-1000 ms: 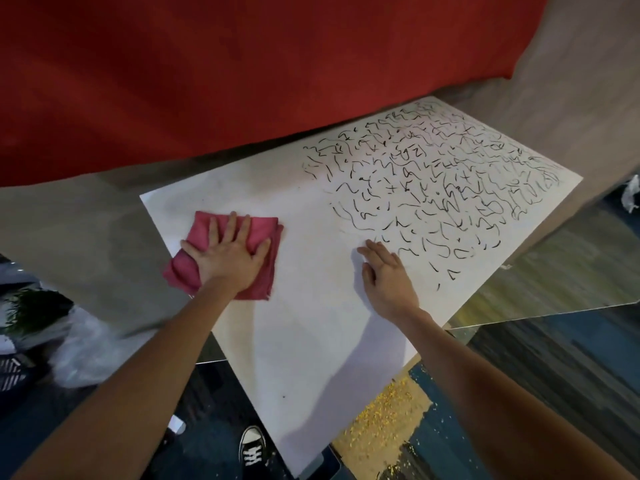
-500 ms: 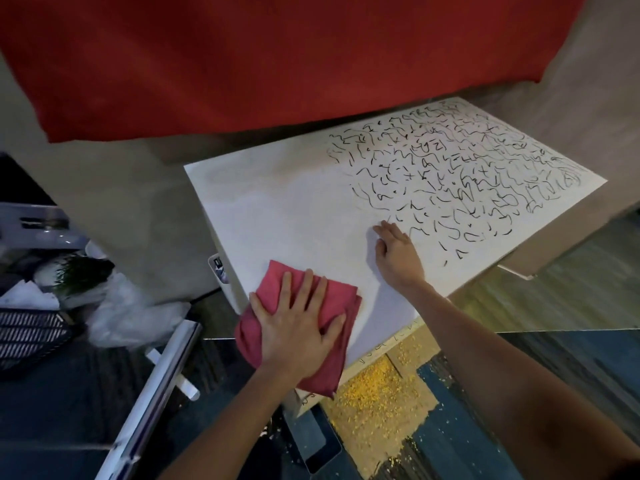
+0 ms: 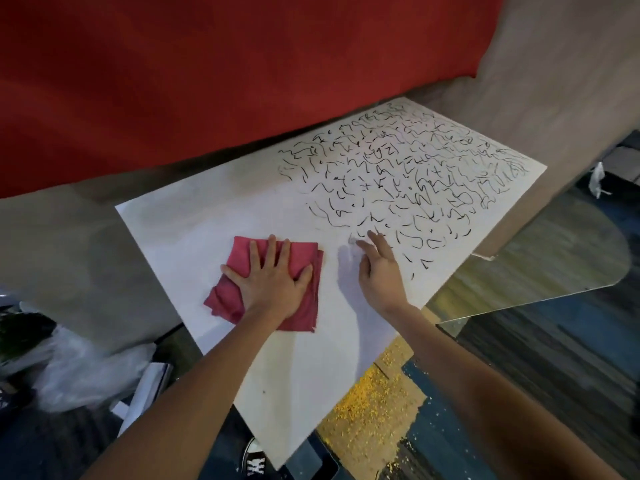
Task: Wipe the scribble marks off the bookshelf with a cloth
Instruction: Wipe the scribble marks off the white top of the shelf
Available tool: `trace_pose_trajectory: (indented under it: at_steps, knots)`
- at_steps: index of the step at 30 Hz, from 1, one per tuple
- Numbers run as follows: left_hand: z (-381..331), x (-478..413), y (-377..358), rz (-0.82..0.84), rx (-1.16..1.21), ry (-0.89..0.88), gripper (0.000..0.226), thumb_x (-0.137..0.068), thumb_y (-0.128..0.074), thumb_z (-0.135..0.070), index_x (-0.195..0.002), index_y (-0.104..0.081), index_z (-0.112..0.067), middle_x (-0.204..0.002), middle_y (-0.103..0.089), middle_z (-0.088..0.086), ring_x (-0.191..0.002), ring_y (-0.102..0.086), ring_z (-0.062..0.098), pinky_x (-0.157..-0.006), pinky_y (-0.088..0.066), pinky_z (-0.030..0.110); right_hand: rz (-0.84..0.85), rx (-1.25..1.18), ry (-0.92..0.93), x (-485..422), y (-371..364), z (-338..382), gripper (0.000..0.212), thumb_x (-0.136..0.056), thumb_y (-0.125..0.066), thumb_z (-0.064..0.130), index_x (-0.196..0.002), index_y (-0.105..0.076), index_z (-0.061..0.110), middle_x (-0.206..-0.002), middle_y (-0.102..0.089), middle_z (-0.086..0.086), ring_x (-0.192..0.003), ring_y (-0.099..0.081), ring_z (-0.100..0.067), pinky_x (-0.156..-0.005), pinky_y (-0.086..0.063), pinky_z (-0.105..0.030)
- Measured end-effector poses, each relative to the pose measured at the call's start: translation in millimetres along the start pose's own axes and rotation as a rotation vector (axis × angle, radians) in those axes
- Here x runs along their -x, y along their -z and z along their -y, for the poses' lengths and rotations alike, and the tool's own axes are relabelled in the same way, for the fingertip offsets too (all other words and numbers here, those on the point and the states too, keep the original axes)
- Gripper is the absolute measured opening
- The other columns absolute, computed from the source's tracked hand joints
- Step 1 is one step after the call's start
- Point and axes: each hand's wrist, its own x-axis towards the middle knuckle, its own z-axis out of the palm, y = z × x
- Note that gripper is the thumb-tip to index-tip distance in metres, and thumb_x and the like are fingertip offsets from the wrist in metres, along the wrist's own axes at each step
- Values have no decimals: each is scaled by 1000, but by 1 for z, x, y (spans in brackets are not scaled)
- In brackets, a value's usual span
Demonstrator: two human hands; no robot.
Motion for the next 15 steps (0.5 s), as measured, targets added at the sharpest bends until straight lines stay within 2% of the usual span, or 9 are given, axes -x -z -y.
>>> trace_pose_trajectory:
  at_steps: [5,9,15]
  knots:
    - [-20,-64,4,-5,36,-1,70,-94,-16,-64,-153,-3,-28,-162,4,-3,-147,6,29,-104,0,75,-9,80,-26,-40,-2,0,41,-98,-39,3,-138,-46,3,-153,-29,-13,-146,-16,-27,-117,-15,-30]
    - [-30,-114,7,-16,31,-74,70,-94,-17,-64,-153,-5,-29,-162,1,-3,-147,5,29,-103,0,75,-3,98,-61,-79,-26,12,42,-100,-38,11,-142,-41,7,-155,-27,-9,-147,-13,-24,-119,-12,-34]
    - [-25,-182,15,-24,30,-149,70,-93,-20,-65,-153,-10,-30,-162,-2,-4,-147,2,27,-103,-1,75,20,152,-167,-123,-57,22,58,-95,-17,33,-148,-32,15,-157,-23,-3,-147,-9,-19,-117,-6,-36]
